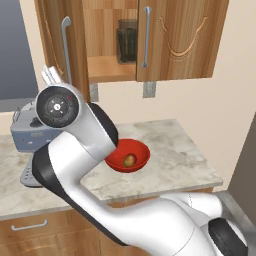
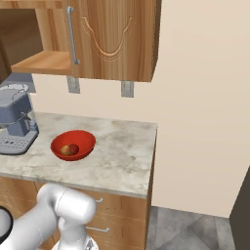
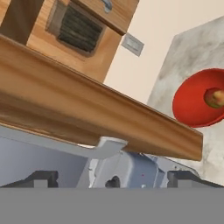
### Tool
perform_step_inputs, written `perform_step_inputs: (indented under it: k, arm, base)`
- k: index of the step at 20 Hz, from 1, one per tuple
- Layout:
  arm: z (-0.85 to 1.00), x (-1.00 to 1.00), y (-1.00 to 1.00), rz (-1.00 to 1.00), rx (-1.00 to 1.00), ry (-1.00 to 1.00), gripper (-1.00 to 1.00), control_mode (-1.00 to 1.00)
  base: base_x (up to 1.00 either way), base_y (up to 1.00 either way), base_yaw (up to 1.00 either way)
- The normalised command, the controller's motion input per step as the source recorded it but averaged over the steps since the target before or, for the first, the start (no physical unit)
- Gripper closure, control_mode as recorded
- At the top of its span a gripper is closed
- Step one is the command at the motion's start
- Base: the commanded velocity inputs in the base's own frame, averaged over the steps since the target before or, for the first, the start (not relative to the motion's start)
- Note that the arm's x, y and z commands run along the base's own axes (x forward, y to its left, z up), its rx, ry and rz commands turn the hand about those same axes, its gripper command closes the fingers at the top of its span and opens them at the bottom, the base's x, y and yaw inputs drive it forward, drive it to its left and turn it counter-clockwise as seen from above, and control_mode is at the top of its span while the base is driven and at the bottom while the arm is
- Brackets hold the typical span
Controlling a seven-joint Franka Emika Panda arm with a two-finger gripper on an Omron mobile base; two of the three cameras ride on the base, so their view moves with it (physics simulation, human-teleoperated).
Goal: Open the cabinet. Pick the apple and mango from the cabinet and place them into the bowl. Then close the cabinet.
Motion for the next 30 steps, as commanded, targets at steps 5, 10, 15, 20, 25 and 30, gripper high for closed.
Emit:
perform_step_inputs:
  k: [5, 10, 15, 20, 25, 30]
  arm:
    - [0.0, 0.16, 0.0, -0.11, 0.0, -0.04, -1.0, -1.0]
    - [0.0, 0.01, -0.01, -0.11, 0.0, -0.03, -1.0, -1.0]
    - [0.0, 0.05, -0.07, -0.1, 0.0, 0.0, -1.0, -1.0]
    - [0.0, 0.16, -0.07, -0.08, 0.0, -0.02, -1.0, -1.0]
    - [0.0, 0.08, -0.1, -0.07, 0.0, -0.07, -1.0, -1.0]
    - [0.0, 0.13, -0.15, -0.04, 0.0, -0.13, -1.0, -1.0]
  base:
    - [0.0, 0.0, 0.0]
    - [0.0, 0.0, 0.0]
    - [0.0, 0.0, 0.0]
    - [0.0, 0.0, 0.0]
    - [0.0, 0.0, 0.0]
    - [0.0, 0.0, 0.0]
